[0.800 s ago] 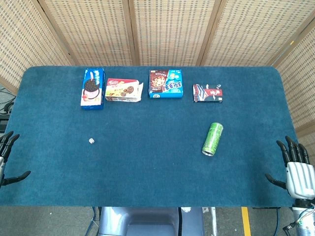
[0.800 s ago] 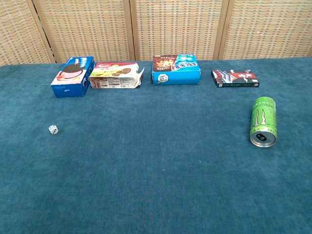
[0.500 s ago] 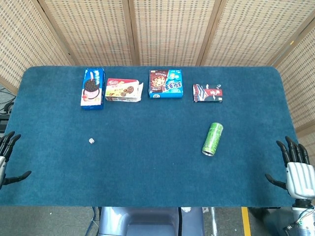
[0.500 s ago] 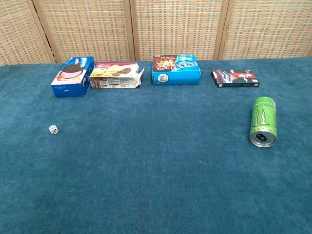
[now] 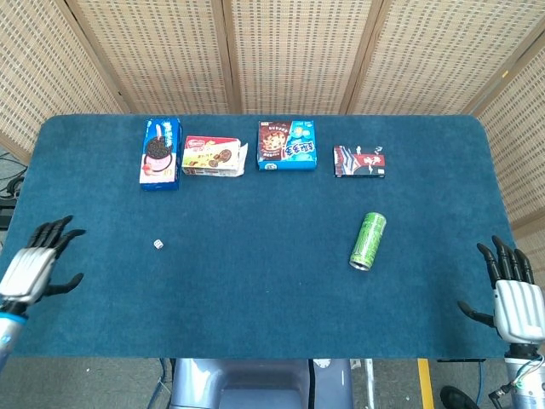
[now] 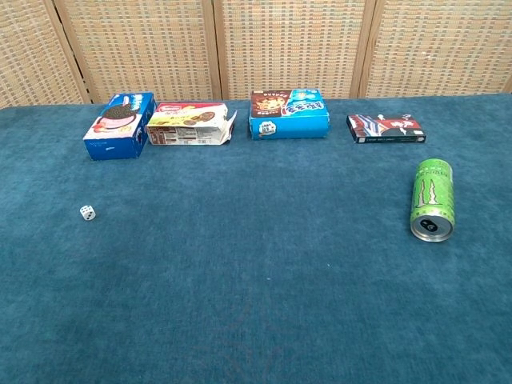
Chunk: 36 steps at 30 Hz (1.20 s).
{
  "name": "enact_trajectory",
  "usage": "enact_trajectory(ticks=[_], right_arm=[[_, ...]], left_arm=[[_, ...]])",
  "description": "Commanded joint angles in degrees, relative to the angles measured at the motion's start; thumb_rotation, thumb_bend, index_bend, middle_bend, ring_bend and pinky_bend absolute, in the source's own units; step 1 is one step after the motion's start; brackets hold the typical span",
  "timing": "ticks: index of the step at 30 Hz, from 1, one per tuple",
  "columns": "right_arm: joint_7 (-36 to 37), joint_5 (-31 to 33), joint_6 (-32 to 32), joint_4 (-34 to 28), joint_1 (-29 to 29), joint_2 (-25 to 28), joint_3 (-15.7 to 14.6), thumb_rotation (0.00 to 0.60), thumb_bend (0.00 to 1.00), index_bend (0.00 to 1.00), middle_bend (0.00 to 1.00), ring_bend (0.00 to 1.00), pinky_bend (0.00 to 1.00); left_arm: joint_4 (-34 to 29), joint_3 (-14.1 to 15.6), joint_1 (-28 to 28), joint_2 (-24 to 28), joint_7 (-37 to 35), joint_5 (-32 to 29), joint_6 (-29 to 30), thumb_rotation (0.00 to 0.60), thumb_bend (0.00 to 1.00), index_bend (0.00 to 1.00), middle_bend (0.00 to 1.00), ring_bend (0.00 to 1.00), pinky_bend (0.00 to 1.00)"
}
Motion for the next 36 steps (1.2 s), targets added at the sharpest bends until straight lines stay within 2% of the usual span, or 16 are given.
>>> enact_trajectory(ticks=[1,9,20,36], right_arm=[[-0.02,0.01,-0.11,-0.01,0.05,0.05,-0.01,0.600,0.00,0.10,0.00,0.00,0.00],[0.26,0.37,-0.55,-0.03,0.14,0.14,-0.01,0.600,0.00,0.10,0.00,0.00,0.00],[0.43,0.48,-0.80,-0.05,0.20,0.26,-0.06,0.600,0.00,0.10,0.00,0.00,0.00],[0.31,0.64,-0.80,-0.03,0.21,0.20,-0.04,0.600,0.00,0.10,0.00,0.00,0.00]], left_arm=[[5.55,-1.92,-7.27,-5.04,0.93,-1.87,-9.15,0.600,0.39,0.29,0.00,0.00,0.00],[13.06,-3.05,-13.98,-12.74,6.51,-8.78,-19.83,0.600,0.40,0.30,0.00,0.00,0.00],[17.98,-3.47,-17.10,-19.57,12.21,-13.37,-21.22,0.600,0.40,0.30,0.00,0.00,0.00],[23.55,-2.48,-19.15,-24.25,11.61,-12.22,-21.22,0.600,0.40,0.34,0.00,0.00,0.00]])
